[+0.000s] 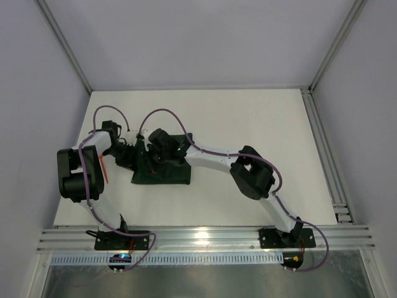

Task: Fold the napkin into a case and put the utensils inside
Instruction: Fold the rectangle-folded napkin at the center of the board.

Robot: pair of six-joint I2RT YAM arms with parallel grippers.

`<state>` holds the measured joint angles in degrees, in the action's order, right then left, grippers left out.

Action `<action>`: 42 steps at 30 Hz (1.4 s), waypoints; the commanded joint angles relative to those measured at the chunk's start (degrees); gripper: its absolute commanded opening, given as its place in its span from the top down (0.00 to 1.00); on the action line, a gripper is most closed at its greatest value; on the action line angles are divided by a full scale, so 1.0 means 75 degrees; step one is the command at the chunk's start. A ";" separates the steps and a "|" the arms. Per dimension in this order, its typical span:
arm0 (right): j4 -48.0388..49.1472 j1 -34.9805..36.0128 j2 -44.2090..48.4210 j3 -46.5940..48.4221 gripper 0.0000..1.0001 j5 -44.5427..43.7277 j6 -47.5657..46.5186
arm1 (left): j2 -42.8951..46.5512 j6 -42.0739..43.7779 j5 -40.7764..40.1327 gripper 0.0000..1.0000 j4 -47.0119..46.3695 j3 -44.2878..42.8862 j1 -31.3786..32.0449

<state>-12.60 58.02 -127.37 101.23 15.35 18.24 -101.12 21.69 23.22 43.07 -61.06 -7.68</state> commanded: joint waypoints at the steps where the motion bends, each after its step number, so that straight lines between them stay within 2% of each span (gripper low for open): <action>1: 0.0601 0.0022 -0.0325 0.0413 0.96 0.0460 0.0345 | 0.0018 0.0190 0.0267 0.90 -0.0129 0.0137 -0.0019; 9: 0.1035 0.0022 -0.0888 0.0787 0.96 0.0730 0.0826 | 0.0042 0.0236 0.0361 0.90 -0.0153 0.0184 -0.0019; 18: 0.1305 0.0069 -0.0806 0.0846 0.96 0.0718 0.0873 | 0.0041 0.0237 0.0408 0.93 -0.0199 0.0196 -0.0030; 31: 0.1528 0.0127 -0.1344 0.1045 0.96 0.1035 0.1154 | 0.0147 0.0272 0.0279 0.91 -0.0188 0.0172 -0.0019; 34: 0.1399 0.0116 -0.1369 0.1151 0.87 0.1082 0.1119 | 0.0229 0.0283 0.0174 0.89 -0.0188 0.0161 -0.0030; 35: 0.1329 0.0116 -0.1311 0.1128 0.77 0.1035 0.0991 | 0.0275 0.0283 0.0150 0.87 -0.0176 0.0149 -0.0019; 38: 0.0978 0.0116 -0.1018 0.1104 0.62 0.0766 0.0710 | 0.0451 0.0318 0.0010 0.84 -0.0106 0.0125 -0.0042; 41: 0.0744 0.0127 -0.0608 0.1081 0.55 0.0672 0.0346 | 0.0639 0.0330 -0.0143 0.80 -0.0001 0.0055 -0.0042; 42: 0.0673 0.0116 -0.0503 0.1092 0.48 0.0648 0.0171 | 0.0732 0.0330 -0.0166 0.79 0.0034 -0.0003 -0.0054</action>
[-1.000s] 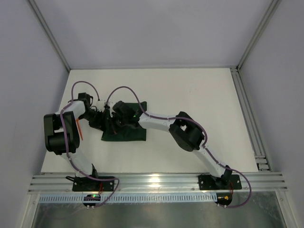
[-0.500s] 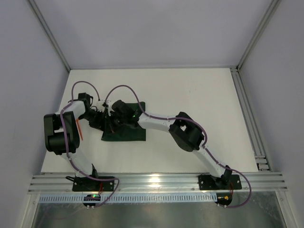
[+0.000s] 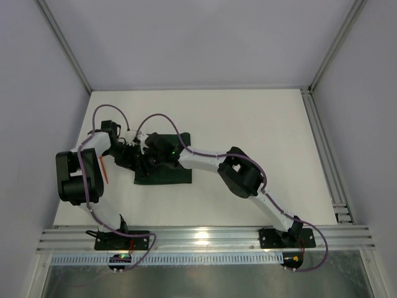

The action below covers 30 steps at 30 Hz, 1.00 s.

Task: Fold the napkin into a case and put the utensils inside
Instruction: Fold the rectangle-folded napkin at the center of the board, then move the square-folded napkin to the center of the board.

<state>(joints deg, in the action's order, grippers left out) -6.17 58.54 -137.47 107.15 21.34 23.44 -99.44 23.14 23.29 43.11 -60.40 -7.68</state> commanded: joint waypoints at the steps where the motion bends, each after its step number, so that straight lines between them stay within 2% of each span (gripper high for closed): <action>1: -0.0243 0.0057 0.0961 0.0314 0.44 -0.0150 -0.0605 | 0.0555 0.0150 -0.0187 0.77 0.0110 -0.0114 -0.0065; 3: -0.0523 0.0046 0.1336 0.0303 0.39 -0.0162 -0.0816 | 0.0649 0.0138 -0.0222 0.75 0.0158 -0.0208 -0.0089; 8: -0.0911 -0.0082 0.2448 -0.0375 0.38 -0.0467 -0.1450 | 0.1012 0.0126 -0.0188 0.68 0.0450 -0.0349 -0.0124; 11: -0.0876 -0.0597 0.3140 -0.1207 0.38 -0.0793 -0.1193 | 0.1304 0.0161 0.0187 0.66 0.0661 -0.0431 -0.0112; 15: -0.0572 -0.2128 0.3446 -0.2237 0.44 -0.0528 -0.0151 | 0.1668 0.0302 0.0504 0.64 0.1187 -0.0466 -0.0089; 18: -0.0197 -0.2823 0.3155 -0.2474 0.50 -0.0047 0.0529 | 0.1669 0.0442 0.0516 0.61 0.1493 -0.0408 -0.0019; 22: 0.0225 -0.3550 0.2382 -0.2264 0.52 0.0517 0.1022 | 0.1610 0.0490 0.0165 0.59 0.1459 -0.0045 0.0099; 30: 0.1032 -0.3775 0.0906 -0.1561 0.54 0.1033 0.1736 | 0.1540 0.0466 -0.0011 0.59 0.1412 0.0436 0.0099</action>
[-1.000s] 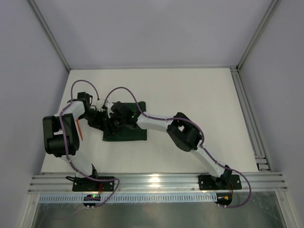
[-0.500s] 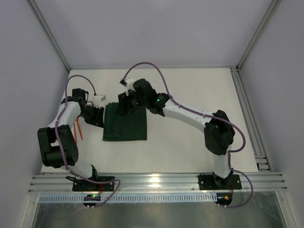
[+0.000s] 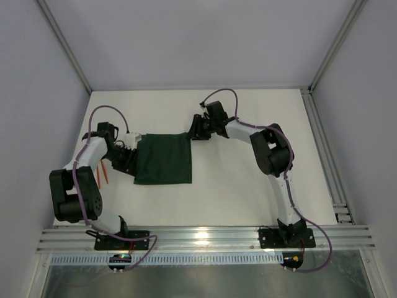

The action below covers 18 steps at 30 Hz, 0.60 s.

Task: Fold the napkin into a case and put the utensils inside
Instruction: Move the square-folded napkin to the center of the board.

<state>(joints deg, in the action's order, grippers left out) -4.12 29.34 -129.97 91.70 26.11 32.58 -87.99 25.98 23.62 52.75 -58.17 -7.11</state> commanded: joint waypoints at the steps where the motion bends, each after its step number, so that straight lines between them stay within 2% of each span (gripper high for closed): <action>1: 0.0807 0.0107 -0.0201 0.0535 0.55 0.0409 0.0520 | -0.0022 0.0087 -0.0102 0.59 0.0138 0.0186 0.0023; 6: 0.0948 0.0107 -0.0529 0.0523 0.60 0.0164 0.0882 | -0.0175 0.0192 -0.0324 0.62 0.0173 0.0350 0.0023; 9: 0.1029 0.0107 -0.0542 0.0383 0.71 0.0047 0.1023 | -0.0210 0.0251 -0.0313 0.63 0.0185 0.0315 0.0023; 10: 0.1123 0.0096 -0.0483 0.0232 0.80 0.0000 0.1093 | -0.0152 0.0286 -0.0162 0.63 0.0232 0.0280 0.0023; 14: 0.1685 0.0014 -0.0097 -0.0481 0.96 -0.0082 0.1316 | -0.0011 0.0380 0.0354 0.63 0.0384 0.0070 0.0023; 18: 0.2481 -0.0080 0.0675 -0.1700 0.96 -0.0257 0.1574 | 0.0001 0.0462 0.0530 0.63 0.0513 -0.0177 0.0023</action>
<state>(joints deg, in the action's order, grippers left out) 10.09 29.28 -130.82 84.55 26.33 42.57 -89.38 27.92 24.47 55.11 -56.62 -7.11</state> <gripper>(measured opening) 0.044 0.375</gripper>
